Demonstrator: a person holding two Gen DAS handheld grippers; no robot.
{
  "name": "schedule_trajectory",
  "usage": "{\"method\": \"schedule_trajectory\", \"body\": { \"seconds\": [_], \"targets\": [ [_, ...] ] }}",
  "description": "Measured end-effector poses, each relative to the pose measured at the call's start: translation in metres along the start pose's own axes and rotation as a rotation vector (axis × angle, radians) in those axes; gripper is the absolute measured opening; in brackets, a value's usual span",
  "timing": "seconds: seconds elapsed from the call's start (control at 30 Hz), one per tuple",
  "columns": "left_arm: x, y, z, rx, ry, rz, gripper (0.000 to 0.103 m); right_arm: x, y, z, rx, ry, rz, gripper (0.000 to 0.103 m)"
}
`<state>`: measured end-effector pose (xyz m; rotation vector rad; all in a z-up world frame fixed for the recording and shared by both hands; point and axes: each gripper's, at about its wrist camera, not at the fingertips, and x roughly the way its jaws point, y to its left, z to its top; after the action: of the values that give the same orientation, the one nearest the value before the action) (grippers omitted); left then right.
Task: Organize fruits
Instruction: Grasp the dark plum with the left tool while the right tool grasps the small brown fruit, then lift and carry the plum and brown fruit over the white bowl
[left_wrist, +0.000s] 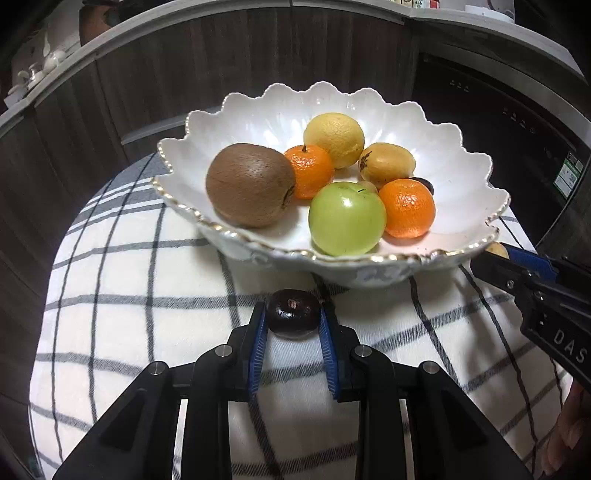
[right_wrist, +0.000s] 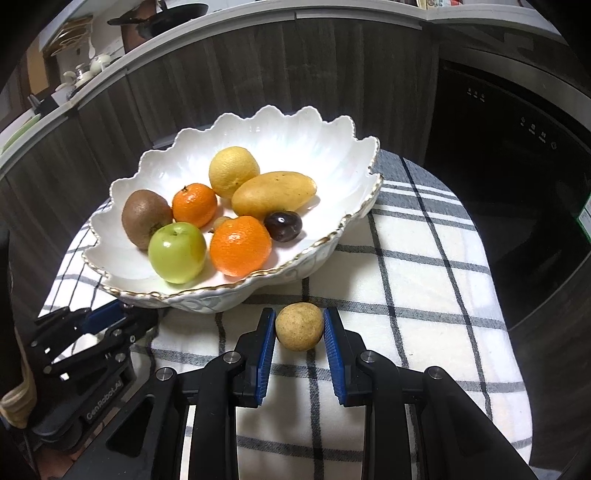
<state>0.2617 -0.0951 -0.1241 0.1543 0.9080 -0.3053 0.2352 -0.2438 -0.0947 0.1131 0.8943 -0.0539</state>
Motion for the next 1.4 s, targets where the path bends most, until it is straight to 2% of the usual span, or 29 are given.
{"method": "schedule_trajectory", "body": {
  "seconds": [0.63, 1.03, 1.4],
  "targets": [
    [-0.072, 0.011, -0.006, -0.021, -0.083, 0.019, 0.028, -0.055, 0.022, -0.001, -0.037, -0.090, 0.027, 0.028],
    [-0.106, 0.011, 0.035, -0.017, -0.173, 0.020, 0.028, -0.096, 0.033, 0.020, -0.068, -0.181, 0.034, 0.028],
    [-0.102, 0.008, 0.073, -0.016, -0.201, 0.010, 0.028, -0.102, 0.026, 0.057, -0.056, -0.215, 0.041, 0.028]
  ]
}}
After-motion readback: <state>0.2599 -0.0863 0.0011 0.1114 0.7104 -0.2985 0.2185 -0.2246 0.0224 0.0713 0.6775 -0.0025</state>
